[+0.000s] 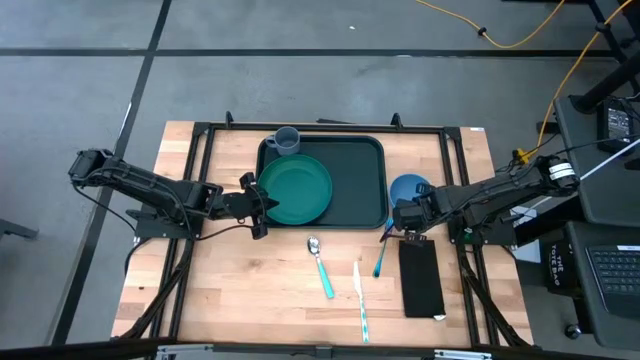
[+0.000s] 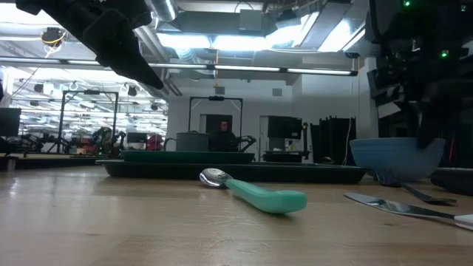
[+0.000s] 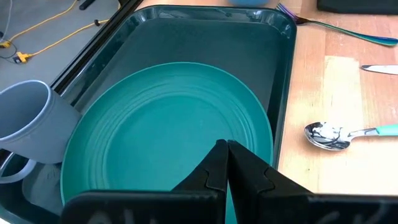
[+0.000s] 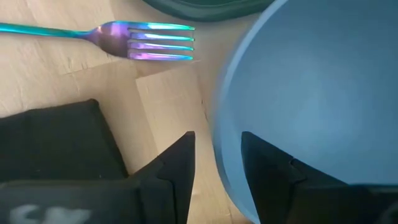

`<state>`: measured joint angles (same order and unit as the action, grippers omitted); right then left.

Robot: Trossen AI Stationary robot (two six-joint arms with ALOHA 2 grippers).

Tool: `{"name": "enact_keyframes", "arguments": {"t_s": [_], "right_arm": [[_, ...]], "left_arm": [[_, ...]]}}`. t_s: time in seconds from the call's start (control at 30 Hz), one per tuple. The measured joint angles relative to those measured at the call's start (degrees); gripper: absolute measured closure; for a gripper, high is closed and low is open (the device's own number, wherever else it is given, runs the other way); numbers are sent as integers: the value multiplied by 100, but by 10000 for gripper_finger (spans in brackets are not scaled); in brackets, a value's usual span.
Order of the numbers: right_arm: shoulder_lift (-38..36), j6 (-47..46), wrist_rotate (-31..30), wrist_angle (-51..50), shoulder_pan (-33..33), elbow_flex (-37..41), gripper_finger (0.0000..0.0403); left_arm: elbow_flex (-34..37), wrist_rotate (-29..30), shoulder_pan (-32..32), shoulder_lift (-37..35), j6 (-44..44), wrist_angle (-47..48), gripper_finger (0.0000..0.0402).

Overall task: Set up tray
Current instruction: Put the blue bowl on the green plate on the black serving tray

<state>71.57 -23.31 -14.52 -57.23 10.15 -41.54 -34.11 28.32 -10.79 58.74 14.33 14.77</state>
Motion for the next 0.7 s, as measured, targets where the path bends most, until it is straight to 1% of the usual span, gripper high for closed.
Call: {"name": "enact_keyframes", "arguments": {"t_s": [0.1, 0.23, 0.5, 0.7], "right_arm": [[85, 2, 90, -12, -2, 0, 280], [196, -1, 107, -6, 0, 0, 308], [182, -19, 126, 121, 0, 0, 388], [182, -44, 122, 129, 0, 2, 389]], "left_arm": [[0, 3, 0, 0, 0, -1, 398], [0, 6, 0, 0, -2, -1, 398], [0, 7, 0, 0, -2, 1, 398], [0, 9, 0, 0, -2, 2, 398]]}}
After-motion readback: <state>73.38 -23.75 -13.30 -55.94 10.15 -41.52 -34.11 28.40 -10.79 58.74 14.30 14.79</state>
